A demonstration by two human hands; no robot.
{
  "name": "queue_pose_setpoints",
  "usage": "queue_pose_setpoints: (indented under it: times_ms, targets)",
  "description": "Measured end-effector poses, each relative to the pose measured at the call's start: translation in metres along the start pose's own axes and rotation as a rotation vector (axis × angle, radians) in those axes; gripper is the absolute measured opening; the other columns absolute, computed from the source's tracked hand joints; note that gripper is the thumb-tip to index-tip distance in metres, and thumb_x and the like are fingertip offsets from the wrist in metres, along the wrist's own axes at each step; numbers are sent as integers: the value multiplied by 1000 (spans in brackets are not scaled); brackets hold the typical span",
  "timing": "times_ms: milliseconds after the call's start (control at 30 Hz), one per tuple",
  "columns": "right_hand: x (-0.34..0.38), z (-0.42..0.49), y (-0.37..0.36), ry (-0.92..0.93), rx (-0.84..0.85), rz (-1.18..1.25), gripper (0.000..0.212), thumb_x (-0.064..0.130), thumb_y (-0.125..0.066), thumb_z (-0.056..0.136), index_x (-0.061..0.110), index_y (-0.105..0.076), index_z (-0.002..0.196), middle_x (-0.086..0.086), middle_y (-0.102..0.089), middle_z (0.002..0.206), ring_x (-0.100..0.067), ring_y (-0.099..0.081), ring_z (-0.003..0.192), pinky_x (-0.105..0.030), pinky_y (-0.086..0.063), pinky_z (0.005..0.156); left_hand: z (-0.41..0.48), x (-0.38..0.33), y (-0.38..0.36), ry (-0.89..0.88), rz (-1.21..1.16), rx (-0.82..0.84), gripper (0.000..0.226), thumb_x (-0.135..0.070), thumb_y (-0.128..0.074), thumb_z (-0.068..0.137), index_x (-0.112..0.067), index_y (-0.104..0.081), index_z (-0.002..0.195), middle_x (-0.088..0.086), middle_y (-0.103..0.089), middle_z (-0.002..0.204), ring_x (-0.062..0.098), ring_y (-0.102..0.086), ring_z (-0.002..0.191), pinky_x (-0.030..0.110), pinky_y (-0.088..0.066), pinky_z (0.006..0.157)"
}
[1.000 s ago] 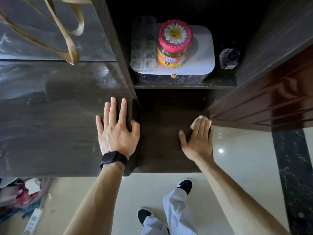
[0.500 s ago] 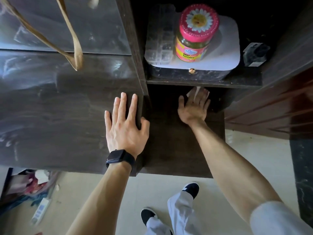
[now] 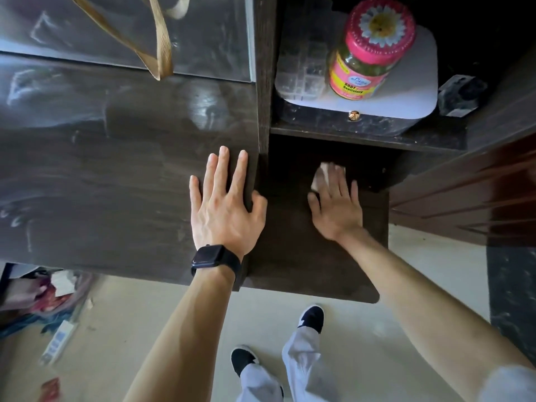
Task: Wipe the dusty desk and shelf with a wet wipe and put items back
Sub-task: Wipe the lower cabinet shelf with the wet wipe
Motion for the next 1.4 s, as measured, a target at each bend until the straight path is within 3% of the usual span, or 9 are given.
queue_pose_setpoints:
  times_ms: [167, 333, 500, 667, 833, 1067, 1200, 1300, 1400]
  targets:
    - [34, 48, 11, -71, 49, 8, 73, 58, -5, 99, 16, 18, 155, -10, 26, 162, -26, 26, 149, -44, 12, 122, 1, 0, 3, 4, -22, -40, 66, -41, -45, 91, -35, -25, 155, -3, -17, 165, 16, -9, 153, 48, -10, 123]
    - [-29, 5, 4, -509, 48, 165, 89, 65, -8, 96, 1, 20, 152, -25, 26, 159, -37, 23, 148, -48, 7, 123, 0, -2, 3, -5, -22, -24, 66, -43, -43, 92, -34, -24, 155, -3, -17, 165, 17, -8, 153, 49, -9, 123]
    - [-17, -101, -42, -492, 66, 291, 95, 68, -11, 94, -2, 19, 151, -30, 26, 157, -42, 23, 147, -50, 3, 123, -2, 0, 5, -13, -24, -13, 66, -42, -44, 94, -34, -23, 155, -2, -15, 165, 17, -7, 153, 50, -8, 123]
    - [23, -225, -91, -222, 40, 151, 88, 62, -24, 97, -2, -4, 155, -26, 6, 163, -41, 5, 152, -51, -13, 123, -18, 4, 7, -90, -39, 67, 64, -44, -38, 97, -30, -20, 157, -2, -11, 166, 17, -3, 153, 48, -6, 124]
    - [14, -210, -79, 132, 6, 55, 78, 53, -34, 100, 9, -7, 158, -13, 2, 166, -31, 3, 154, -48, -23, 121, -64, 31, 10, -189, 86, 146, 72, -59, -38, 96, -33, -12, 158, -6, -3, 166, 13, 5, 153, 45, -3, 124]
    - [-13, -112, -38, -143, -107, 123, 66, 48, -17, 104, 17, 0, 159, -9, 9, 166, -26, 10, 153, -52, -7, 124, -65, 32, 10, -207, 79, 69, 76, -59, -43, 88, -30, -25, 156, -2, -17, 165, 16, -8, 153, 47, -11, 123]
    - [58, -187, -70, 309, -149, 120, 56, 28, -40, 104, 20, -23, 157, 0, -16, 166, -19, -13, 153, -49, -21, 121, -62, 30, 12, -196, 87, 74, 76, -58, -45, 88, -30, -26, 156, -2, -18, 165, 17, -9, 153, 46, -11, 123]
    - [52, -183, -69, 382, -189, 140, 55, 10, -52, 93, 16, -45, 148, -1, -39, 157, -27, -45, 135, -40, -44, 105, -63, 29, 13, -190, 99, 77, 77, -58, -45, 87, -31, -24, 156, -4, -17, 165, 16, -9, 153, 44, -9, 124]
    - [45, -170, -52, 446, -226, 200, 49, 3, -51, 87, 17, -59, 134, 4, -54, 143, -23, -52, 104, -27, -50, 90, -61, 30, 12, -188, 100, 87, 77, -59, -44, 87, -31, -24, 156, -3, -17, 165, 17, -10, 153, 46, -11, 123]
Point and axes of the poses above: each hand's wrist, its own z-axis towards the middle knuckle, its own y-axis out of the back of the hand, x = y × z, the point moved 9 cm from there along z, towards the middle knuckle
